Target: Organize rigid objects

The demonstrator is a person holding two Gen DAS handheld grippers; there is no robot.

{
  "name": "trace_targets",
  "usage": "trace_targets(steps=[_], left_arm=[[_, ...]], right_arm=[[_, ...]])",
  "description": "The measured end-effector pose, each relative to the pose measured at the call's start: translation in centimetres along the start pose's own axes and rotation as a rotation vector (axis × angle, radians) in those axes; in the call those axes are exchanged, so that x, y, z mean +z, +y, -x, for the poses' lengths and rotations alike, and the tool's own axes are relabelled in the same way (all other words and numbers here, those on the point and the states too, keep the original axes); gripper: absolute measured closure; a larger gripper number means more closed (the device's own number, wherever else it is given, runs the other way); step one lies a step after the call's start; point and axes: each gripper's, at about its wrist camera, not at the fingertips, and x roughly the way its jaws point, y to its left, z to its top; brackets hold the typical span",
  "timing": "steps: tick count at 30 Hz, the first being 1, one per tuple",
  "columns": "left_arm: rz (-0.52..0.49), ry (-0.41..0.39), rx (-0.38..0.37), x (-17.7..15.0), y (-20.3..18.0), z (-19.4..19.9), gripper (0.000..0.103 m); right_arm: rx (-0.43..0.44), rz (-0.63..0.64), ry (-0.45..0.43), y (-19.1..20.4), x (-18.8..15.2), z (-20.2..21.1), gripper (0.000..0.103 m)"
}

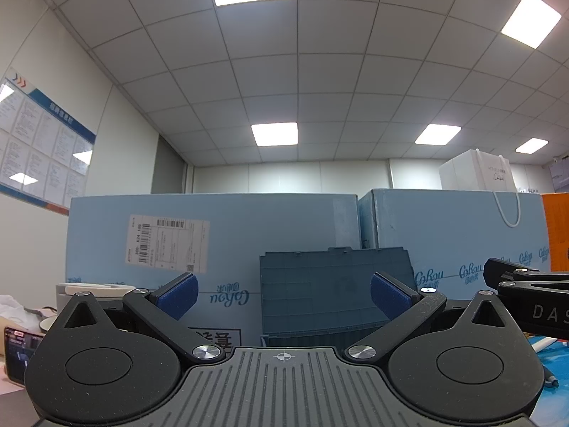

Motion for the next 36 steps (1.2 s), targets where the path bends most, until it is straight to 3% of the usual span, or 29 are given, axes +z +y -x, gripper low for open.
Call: trace_targets(steps=[36], left_arm=[[-0.005,0.005,0.014,-0.02,-0.16,-0.01,0.0]], right_arm=[[0.001,0.0,0.0,-0.04,0.02,0.02,0.0]])
